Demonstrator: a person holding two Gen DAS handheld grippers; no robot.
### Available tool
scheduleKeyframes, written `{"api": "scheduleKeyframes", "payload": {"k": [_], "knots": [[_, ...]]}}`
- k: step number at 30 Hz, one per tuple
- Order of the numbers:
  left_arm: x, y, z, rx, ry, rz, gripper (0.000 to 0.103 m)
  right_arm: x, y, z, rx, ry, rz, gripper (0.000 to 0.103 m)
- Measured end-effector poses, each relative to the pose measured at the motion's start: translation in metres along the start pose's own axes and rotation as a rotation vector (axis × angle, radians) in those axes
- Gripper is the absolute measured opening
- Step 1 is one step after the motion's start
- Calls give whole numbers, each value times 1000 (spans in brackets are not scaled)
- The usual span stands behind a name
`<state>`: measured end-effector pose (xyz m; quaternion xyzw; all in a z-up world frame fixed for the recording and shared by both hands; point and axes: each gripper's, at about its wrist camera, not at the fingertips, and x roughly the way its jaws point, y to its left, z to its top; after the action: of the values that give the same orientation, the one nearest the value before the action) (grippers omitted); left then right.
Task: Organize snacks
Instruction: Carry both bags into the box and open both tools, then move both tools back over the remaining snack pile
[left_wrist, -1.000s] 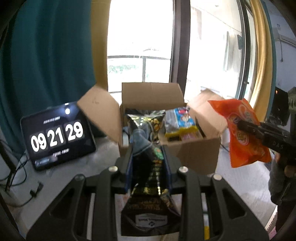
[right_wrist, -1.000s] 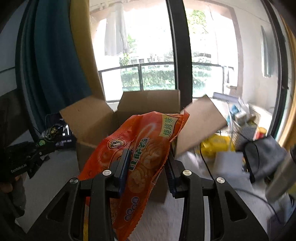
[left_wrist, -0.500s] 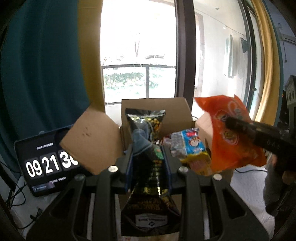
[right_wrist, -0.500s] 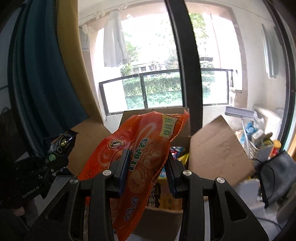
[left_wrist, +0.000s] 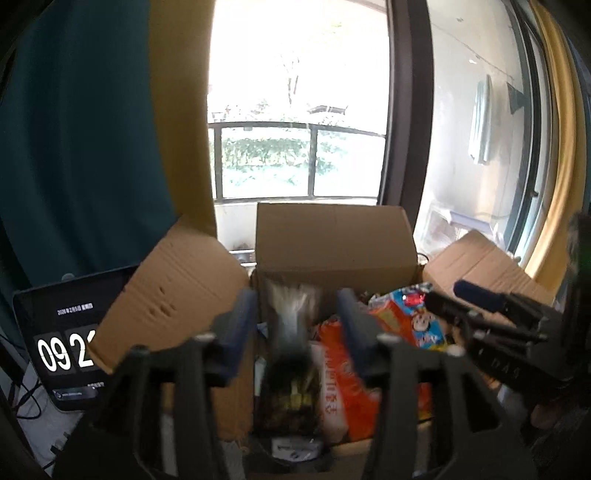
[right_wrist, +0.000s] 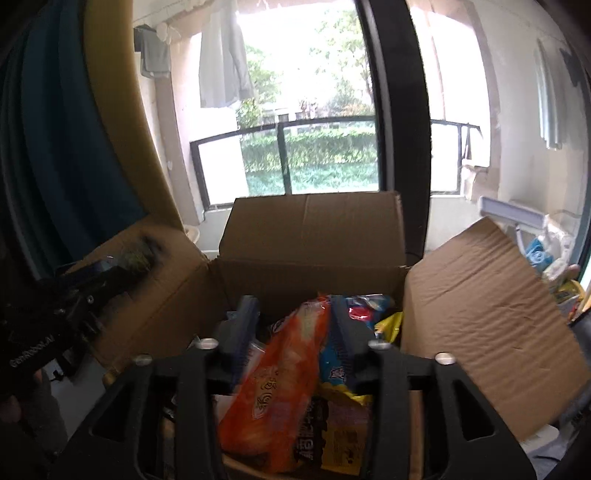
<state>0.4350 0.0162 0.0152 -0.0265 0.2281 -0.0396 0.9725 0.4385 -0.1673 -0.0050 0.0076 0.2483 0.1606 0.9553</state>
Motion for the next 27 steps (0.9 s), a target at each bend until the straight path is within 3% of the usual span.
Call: {"api": "scheduleKeyframes", "payload": {"k": [2,14,27], "knots": [[-4,1,-1,0,-9,-7,67,2,-3,-1,18,1,-6,60],[-60,6,-27,-6,-11,-8,68,-53,6,-33,3,30,6,60],[-128,25,-103,-51,71,-3,68,-139,8,-88,43,47,-21,60]]}}
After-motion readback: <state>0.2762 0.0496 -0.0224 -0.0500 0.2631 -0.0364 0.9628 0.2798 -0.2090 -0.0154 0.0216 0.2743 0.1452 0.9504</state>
